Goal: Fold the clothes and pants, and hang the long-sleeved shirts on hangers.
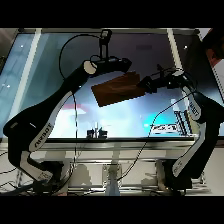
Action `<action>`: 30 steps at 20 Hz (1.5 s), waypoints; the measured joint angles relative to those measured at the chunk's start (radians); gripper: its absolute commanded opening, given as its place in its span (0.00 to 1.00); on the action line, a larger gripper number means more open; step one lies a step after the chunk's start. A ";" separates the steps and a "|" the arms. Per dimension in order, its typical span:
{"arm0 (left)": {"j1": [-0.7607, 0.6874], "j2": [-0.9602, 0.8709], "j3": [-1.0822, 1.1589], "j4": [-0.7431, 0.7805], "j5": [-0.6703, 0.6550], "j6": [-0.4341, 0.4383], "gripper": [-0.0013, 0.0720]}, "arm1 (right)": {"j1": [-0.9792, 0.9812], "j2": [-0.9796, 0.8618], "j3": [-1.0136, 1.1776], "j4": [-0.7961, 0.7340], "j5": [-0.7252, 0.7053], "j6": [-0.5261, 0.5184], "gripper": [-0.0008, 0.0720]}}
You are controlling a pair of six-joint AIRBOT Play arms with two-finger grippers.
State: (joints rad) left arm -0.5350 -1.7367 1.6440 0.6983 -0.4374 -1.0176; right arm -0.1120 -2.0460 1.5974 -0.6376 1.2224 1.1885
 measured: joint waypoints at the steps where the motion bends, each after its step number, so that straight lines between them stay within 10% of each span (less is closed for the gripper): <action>1: 0.003 0.000 0.000 0.011 -0.006 0.000 0.80 | 0.002 -0.001 0.021 -0.020 0.011 -0.011 0.79; 11: 0.024 0.000 0.000 0.057 -0.103 0.000 0.80 | -0.038 -0.014 0.265 -0.214 0.078 0.132 0.92; 19: 0.024 0.000 0.000 0.058 -0.110 0.000 0.80 | 0.026 -0.154 0.284 -0.068 0.161 0.206 0.91; 22: 0.024 0.000 0.000 0.058 -0.110 0.000 0.80 | 0.079 -0.181 0.284 -0.011 0.163 0.211 0.78; 25: 0.024 0.000 0.000 0.058 -0.109 0.000 0.80 | 0.131 -0.193 0.282 -0.014 0.149 0.187 0.04; 30: 0.026 0.000 0.000 0.058 -0.110 0.000 0.80 | 0.176 -0.190 0.307 0.010 0.153 0.109 0.03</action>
State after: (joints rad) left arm -0.5095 -1.7367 1.6440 0.7559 -0.5472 -1.0180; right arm 0.0643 -2.2364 1.9041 -0.6281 1.3758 1.2976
